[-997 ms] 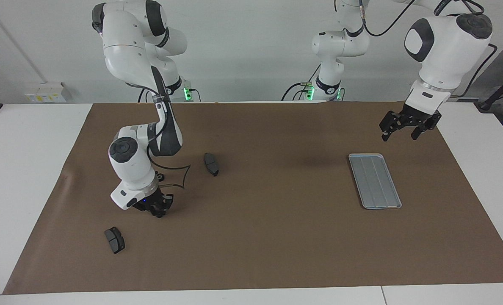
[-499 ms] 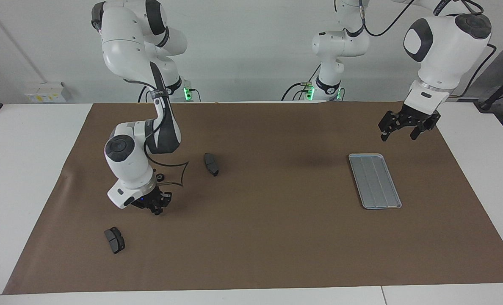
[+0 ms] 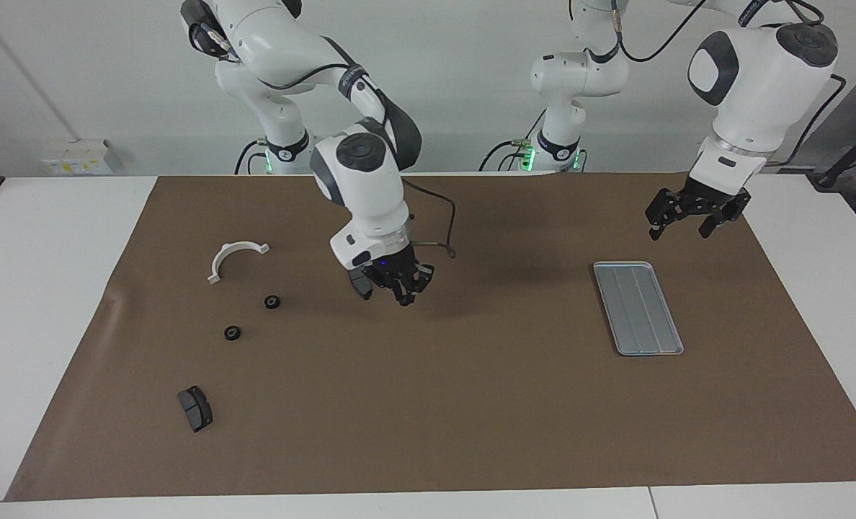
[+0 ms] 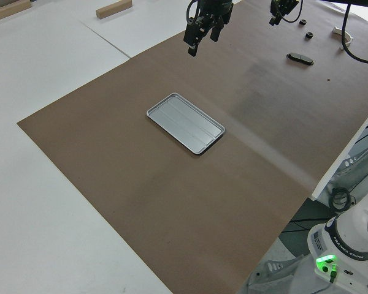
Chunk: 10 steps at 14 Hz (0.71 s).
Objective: Pick bearing gear from pile to tray
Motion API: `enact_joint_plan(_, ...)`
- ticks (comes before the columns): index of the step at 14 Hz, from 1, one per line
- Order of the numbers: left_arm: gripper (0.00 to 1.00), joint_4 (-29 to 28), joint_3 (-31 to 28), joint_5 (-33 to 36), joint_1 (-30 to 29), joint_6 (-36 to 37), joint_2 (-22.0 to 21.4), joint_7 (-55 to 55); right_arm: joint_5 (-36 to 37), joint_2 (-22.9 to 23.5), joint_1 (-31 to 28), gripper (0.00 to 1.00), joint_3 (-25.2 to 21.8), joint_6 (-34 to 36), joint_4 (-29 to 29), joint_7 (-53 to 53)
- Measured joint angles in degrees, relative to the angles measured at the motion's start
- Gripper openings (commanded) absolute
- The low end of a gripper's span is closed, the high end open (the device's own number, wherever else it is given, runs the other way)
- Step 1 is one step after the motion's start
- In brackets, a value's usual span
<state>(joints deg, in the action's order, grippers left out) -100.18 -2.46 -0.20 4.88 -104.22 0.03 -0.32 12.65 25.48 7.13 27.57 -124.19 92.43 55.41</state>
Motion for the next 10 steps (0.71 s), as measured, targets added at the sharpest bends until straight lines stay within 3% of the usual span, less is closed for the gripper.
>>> enact_joint_plan(4,1.0,-0.01,0.26,0.0,0.03,0.57,-0.25,0.36,19.69,8.99,3.82,0.0,6.11,-3.53,0.33,22.87)
enact_joint_plan(7,1.0,-0.01,0.29,0.0,0.04,0.57,-0.25,0.37,23.2,13.51,4.44,0.0,7.67,-5.67,-0.74,26.76)
enact_joint_plan(8,1.0,-0.05,0.31,0.0,0.04,0.57,-0.26,0.37,23.2,13.91,4.38,0.07,7.67,-6.05,-1.2,26.76)
enact_joint_plan(10,1.0,-0.39,0.36,-0.02,0.09,0.47,-0.28,0.03,23.2,13.93,4.33,1.0,7.68,-6.09,-1.75,26.76)
